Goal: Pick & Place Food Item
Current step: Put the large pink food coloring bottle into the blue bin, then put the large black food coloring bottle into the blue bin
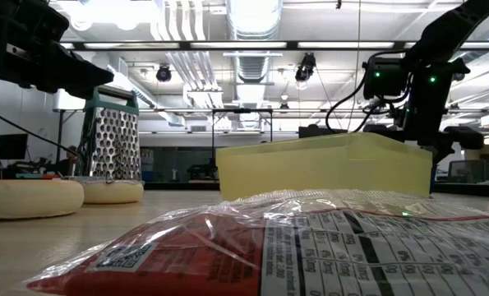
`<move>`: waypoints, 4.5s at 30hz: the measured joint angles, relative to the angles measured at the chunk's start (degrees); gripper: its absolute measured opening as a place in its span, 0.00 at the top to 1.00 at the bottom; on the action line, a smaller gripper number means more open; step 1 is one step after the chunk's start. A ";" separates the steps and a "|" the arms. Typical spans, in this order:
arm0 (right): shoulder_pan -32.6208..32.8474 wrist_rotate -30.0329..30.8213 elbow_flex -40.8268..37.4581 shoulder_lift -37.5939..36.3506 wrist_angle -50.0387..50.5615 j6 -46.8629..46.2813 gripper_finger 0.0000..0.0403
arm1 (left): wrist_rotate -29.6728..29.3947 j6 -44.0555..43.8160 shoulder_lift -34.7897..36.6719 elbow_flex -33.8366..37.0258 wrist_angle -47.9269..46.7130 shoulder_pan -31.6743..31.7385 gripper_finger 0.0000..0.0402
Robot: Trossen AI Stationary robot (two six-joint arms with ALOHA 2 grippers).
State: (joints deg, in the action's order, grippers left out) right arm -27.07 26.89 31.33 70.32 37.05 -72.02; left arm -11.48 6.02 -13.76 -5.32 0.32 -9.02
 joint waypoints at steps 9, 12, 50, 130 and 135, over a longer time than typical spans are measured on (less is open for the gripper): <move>0.04 0.04 0.00 0.00 -0.23 -1.86 0.45 | 0.00 0.00 0.00 -0.01 0.00 0.00 0.94; 0.04 0.04 0.00 0.00 -0.28 -1.89 0.45 | -0.01 0.00 0.00 -0.02 0.02 0.02 0.94; 17.34 7.30 14.01 0.04 -27.17 48.72 0.45 | 0.00 0.00 0.00 -0.01 0.00 0.04 0.94; 4.91 -36.87 14.32 12.24 -57.04 81.44 0.45 | 0.02 -4.01 -0.13 -0.02 1.32 0.04 0.94; 4.87 -36.87 14.32 12.24 -57.04 81.45 0.45 | -5.67 -3.60 -0.13 0.00 1.77 0.04 0.94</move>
State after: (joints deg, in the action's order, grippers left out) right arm -22.20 -9.98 45.65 82.56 -19.99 9.43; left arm -17.15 2.42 -13.89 -5.32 2.08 -8.97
